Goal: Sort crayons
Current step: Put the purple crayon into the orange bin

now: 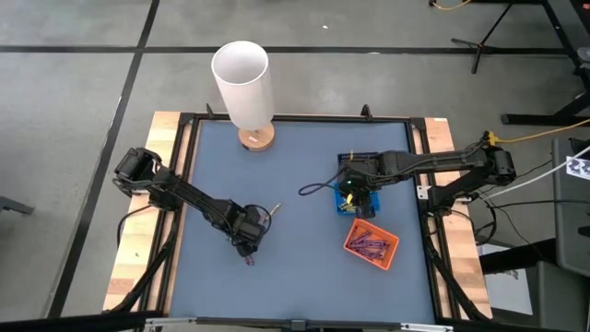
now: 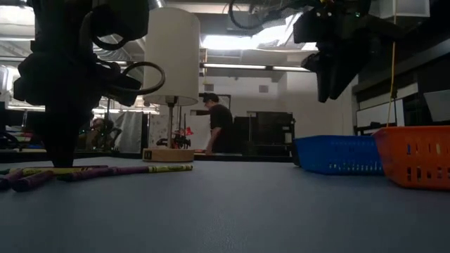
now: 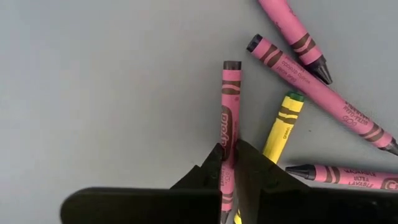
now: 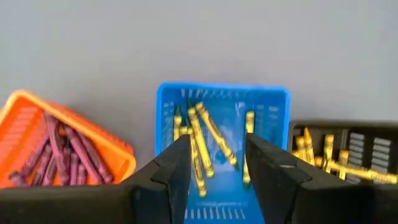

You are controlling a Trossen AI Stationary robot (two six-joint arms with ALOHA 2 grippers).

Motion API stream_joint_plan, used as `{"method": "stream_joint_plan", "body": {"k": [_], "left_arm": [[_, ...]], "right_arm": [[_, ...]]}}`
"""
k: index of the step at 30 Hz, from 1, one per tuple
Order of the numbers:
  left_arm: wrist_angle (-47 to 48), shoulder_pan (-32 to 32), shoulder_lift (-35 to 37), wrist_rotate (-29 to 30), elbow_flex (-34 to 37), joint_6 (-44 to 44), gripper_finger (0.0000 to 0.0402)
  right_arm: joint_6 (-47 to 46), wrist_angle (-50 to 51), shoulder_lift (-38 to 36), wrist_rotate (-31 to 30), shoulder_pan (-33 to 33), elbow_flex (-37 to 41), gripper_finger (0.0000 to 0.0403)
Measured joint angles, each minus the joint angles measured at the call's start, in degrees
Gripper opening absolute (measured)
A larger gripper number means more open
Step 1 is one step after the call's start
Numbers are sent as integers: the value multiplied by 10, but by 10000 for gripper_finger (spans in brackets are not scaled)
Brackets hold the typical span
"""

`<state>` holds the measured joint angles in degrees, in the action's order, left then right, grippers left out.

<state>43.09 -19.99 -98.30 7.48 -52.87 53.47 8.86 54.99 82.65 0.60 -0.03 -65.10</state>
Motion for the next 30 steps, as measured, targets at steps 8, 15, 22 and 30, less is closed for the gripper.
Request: {"method": "stream_joint_plan", "body": {"k": [8, 15, 22, 30], "left_arm": [[-22, 3, -4, 73, -42, 0, 7], [-73, 11, -3, 126, -77, -55, 8], [-254, 32, -3, 196, -84, -178, 8], [-468, 56, -2, 226, -84, -367, 8]], "right_arm": [[0, -90, 0, 0, 0, 0, 150], [0, -154, 0, 0, 0, 0, 150], [0, -192, 0, 25, 0, 0, 150], [0, -199, 0, 112, 1, 0, 150]]}}
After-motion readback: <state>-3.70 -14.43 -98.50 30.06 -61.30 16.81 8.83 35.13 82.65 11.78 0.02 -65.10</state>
